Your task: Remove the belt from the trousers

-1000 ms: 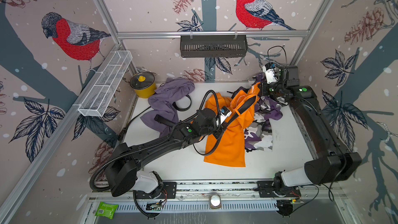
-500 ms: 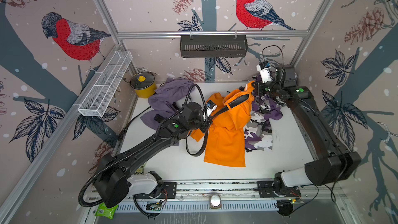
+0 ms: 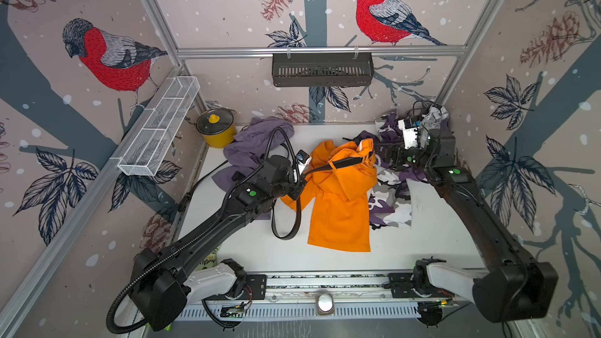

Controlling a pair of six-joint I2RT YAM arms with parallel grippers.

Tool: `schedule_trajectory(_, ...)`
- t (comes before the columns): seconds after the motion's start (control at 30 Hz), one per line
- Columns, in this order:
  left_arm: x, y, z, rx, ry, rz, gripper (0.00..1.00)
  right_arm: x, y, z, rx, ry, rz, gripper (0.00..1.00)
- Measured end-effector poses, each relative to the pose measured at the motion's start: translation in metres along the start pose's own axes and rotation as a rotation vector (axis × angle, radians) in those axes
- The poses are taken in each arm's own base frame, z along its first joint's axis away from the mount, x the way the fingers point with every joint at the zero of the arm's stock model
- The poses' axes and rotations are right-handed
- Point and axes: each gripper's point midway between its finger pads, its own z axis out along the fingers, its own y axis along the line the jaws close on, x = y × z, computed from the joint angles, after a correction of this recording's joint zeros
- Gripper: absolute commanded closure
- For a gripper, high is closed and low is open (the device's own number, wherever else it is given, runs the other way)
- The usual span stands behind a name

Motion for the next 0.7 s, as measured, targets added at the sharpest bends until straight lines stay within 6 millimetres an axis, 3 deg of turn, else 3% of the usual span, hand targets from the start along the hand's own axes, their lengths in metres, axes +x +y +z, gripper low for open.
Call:
schedule_trajectory(0.1, 0.003, 0.01, 0.0, -0.022, 0.008, -0.015, 1.0, 0.009, 0.0, -0.002, -0.007, -0.003, 0.004, 0.05)
schedule_trajectory(0.37, 0.009, 0.014, 0.002, -0.026, 0.032, -0.026, 1.0, 0.003, 0.008, -0.014, -0.038, -0.099, -0.048, 0.08)
schedule_trajectory(0.53, 0.009, 0.017, 0.002, -0.036, 0.034, -0.03, 1.0, 0.041, -0.002, 0.015, -0.061, 0.018, -0.03, 0.15)
schedule_trajectory(0.7, 0.008, 0.018, 0.001, -0.038, 0.032, -0.029, 1.0, 0.071, 0.02, 0.036, -0.121, 0.102, -0.106, 0.13)
